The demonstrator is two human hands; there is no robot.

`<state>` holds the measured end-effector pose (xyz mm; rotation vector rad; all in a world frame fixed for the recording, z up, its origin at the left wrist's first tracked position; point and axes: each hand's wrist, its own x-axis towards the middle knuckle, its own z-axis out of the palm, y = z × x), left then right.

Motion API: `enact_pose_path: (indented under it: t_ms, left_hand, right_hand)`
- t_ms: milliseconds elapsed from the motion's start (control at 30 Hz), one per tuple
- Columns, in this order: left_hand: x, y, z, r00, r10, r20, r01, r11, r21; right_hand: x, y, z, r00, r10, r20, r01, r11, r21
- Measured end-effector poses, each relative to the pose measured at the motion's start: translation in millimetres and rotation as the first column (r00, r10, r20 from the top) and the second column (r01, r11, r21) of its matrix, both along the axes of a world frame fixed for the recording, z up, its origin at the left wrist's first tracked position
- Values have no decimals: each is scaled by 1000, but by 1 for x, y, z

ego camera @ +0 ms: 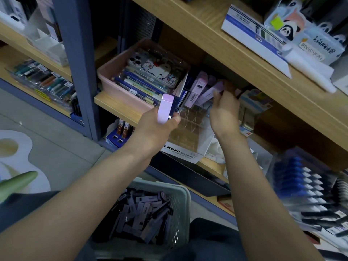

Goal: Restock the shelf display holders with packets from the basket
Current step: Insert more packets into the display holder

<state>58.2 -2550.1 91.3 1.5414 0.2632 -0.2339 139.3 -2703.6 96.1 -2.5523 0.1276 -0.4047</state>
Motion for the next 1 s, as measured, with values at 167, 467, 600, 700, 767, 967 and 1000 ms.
enact_pose_path:
  t_ms: [167, 467, 600, 700, 767, 967, 1000]
  left_hand:
    - [0, 1, 0, 1000, 5, -18, -4, 1000, 12]
    - [-2, 2, 5, 1000, -13, -19, 14, 1000, 13]
    - [0, 4, 3, 998, -52, -33, 53, 998, 15]
    - [2, 4, 0, 995, -88, -53, 89, 996, 5]
    - [2, 5, -4, 991, -123, -44, 124, 992, 38]
    - [-4, 5, -6, 965, -258, 41, 250, 958, 140]
    - [-4, 5, -7, 963, -266, 43, 258, 956, 136]
  right_hand:
    - [2, 1, 1, 998, 54, -14, -54, 998, -35]
    - [2, 0, -7, 992, 27, 127, -26, 1000, -12]
    - [-8, 3, -10, 992, 6, 122, 16, 984, -179]
    - [-25, 11, -7, 975, 51, 215, -21, 990, -141]
    - [-36, 19, -1, 973, 178, 146, -183, 983, 15]
    - [-66, 31, 7, 888, 435, -151, -381, 878, 291]
    - [-68, 30, 8, 888, 434, -150, -368, 868, 333]
